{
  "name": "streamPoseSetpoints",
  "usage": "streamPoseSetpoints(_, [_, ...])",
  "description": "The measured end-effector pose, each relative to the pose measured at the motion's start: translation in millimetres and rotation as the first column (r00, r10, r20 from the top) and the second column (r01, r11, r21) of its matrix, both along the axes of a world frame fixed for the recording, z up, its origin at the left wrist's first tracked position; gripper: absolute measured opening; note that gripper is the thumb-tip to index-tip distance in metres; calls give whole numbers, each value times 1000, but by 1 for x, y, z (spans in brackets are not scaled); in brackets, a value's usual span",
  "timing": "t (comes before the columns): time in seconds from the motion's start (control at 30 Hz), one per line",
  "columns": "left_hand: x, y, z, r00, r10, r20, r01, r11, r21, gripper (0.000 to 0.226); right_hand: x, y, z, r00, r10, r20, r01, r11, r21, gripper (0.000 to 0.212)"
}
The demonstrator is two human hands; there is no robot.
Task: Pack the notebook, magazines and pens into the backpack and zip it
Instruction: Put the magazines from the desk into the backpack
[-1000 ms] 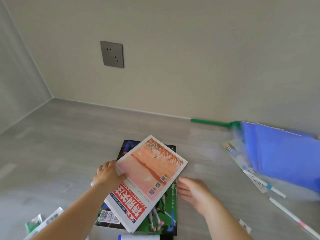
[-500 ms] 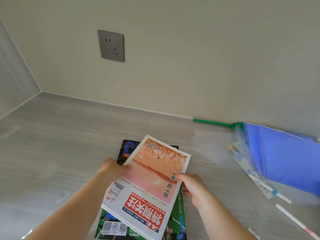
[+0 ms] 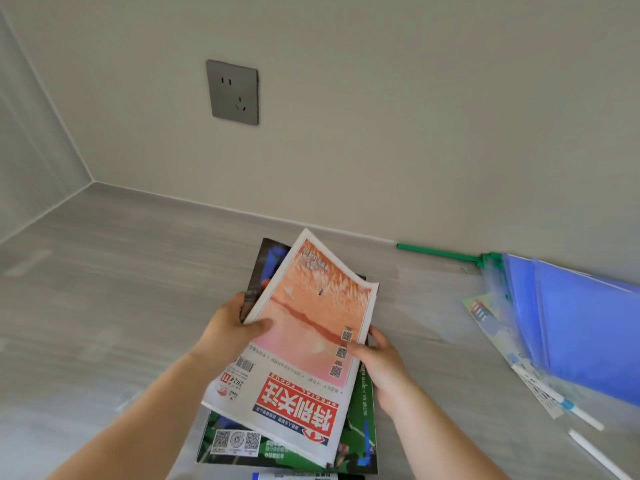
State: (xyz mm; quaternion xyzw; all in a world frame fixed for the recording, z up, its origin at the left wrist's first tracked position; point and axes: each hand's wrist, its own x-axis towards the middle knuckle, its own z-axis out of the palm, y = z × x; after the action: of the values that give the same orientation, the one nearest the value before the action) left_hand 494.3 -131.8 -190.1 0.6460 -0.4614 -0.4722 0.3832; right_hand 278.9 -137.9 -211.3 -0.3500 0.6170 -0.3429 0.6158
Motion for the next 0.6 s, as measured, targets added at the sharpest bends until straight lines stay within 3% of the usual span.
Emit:
streamPoseSetpoints(0.2, [5,11,31,976,-56,-209,22,987,-160,32,4,-10,14,999,-26,36,32,979,-202,38])
streamPoseSetpoints(0.3, [4,12,43,971,-67,-232,10,971,-239,32,-6,-19,34,987,82,135,-51,974,-221,42])
streamPoseSetpoints(0.43, [5,7,55,985,-12,-175,-46,946,-322,31,-20,-27,67,984,176,-9,-166,905,-392,30])
streamPoseSetpoints(0.6, [4,4,54,970,46,-240,-130,928,-349,36,-19,-25,93,970,121,-208,-217,815,-538,40])
